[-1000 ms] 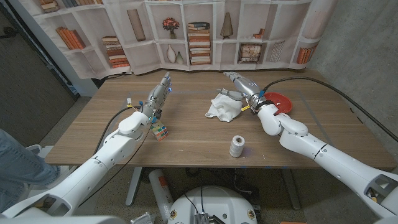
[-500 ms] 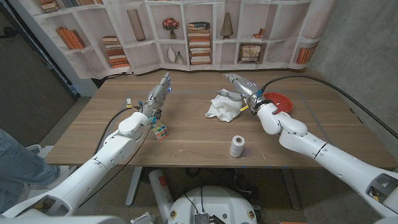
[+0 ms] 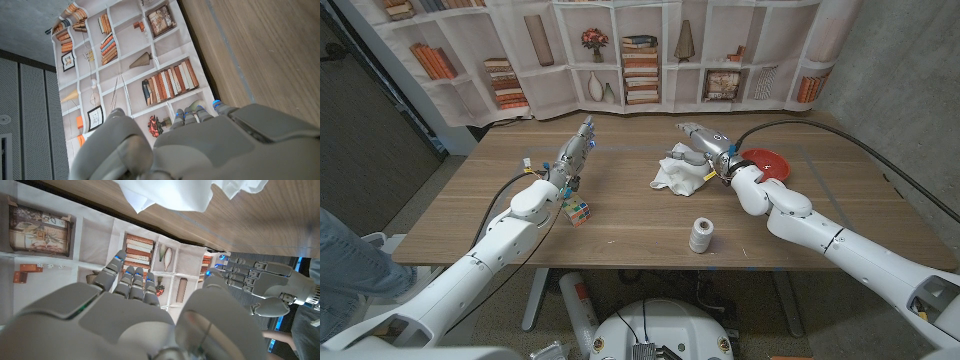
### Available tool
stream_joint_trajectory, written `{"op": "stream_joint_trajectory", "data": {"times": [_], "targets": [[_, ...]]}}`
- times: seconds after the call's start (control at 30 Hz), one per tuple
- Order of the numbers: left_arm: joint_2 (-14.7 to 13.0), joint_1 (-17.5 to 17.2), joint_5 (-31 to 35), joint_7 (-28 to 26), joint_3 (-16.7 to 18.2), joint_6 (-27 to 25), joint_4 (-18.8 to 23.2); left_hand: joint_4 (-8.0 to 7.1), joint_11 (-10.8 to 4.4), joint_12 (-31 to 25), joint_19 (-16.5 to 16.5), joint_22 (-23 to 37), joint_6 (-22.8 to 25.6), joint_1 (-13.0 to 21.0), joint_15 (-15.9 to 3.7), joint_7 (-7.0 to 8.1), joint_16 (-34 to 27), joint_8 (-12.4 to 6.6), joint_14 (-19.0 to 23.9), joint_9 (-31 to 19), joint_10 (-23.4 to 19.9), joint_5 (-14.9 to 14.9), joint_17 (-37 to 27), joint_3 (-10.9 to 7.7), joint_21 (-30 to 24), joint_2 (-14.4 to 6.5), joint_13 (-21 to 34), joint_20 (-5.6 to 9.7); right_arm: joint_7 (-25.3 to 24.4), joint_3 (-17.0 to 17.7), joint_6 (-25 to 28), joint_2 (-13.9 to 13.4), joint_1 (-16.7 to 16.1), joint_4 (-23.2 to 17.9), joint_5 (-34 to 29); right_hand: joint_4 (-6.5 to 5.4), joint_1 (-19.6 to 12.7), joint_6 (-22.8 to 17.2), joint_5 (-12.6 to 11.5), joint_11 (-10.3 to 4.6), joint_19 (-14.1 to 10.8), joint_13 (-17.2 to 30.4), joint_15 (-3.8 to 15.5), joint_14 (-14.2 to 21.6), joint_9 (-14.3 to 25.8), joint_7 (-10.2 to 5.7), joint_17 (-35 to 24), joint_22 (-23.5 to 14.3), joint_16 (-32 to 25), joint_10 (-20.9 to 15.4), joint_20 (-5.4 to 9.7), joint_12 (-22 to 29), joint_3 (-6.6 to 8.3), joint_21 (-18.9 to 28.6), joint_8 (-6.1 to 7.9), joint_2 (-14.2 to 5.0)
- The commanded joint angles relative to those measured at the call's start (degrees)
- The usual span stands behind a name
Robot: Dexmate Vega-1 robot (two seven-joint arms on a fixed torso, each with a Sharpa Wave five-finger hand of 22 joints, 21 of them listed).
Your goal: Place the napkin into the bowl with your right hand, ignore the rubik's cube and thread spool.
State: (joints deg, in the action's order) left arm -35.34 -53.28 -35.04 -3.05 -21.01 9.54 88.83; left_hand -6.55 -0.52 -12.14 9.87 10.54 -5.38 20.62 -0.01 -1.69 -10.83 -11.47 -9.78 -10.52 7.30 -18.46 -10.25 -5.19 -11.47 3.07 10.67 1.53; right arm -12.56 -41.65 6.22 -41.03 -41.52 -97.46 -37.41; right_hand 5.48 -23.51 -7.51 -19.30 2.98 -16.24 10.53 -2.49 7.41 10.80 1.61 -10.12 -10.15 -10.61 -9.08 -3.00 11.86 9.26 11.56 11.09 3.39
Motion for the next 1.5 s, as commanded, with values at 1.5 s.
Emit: {"op": "stream_joint_trajectory", "data": {"times": [1.5], "targets": [[0.4, 1.3, -0.1, 0.6, -0.7, -1.0, -1.5, -0.03, 0.33, 0.2, 7.4, 0.1, 1.2, 0.5, 0.60, -0.15, -0.1, -0.33, -1.1, -0.3, -0.6, -0.4, -0.1, 0.57, -0.2, -1.4, 0.1, -2.07, 18.3, -4.5, 4.6, -1.4, 5.3, -1.9, -5.1, 2.23, -4.3, 7.9, -2.8, 1.70, -3.6, 0.2, -5.58, -4.2, 0.2, -3.73, -0.3, 0.0, 0.6, 9.7, -9.26, -1.5, -0.77, -0.1, -0.68, 2.41]]}}
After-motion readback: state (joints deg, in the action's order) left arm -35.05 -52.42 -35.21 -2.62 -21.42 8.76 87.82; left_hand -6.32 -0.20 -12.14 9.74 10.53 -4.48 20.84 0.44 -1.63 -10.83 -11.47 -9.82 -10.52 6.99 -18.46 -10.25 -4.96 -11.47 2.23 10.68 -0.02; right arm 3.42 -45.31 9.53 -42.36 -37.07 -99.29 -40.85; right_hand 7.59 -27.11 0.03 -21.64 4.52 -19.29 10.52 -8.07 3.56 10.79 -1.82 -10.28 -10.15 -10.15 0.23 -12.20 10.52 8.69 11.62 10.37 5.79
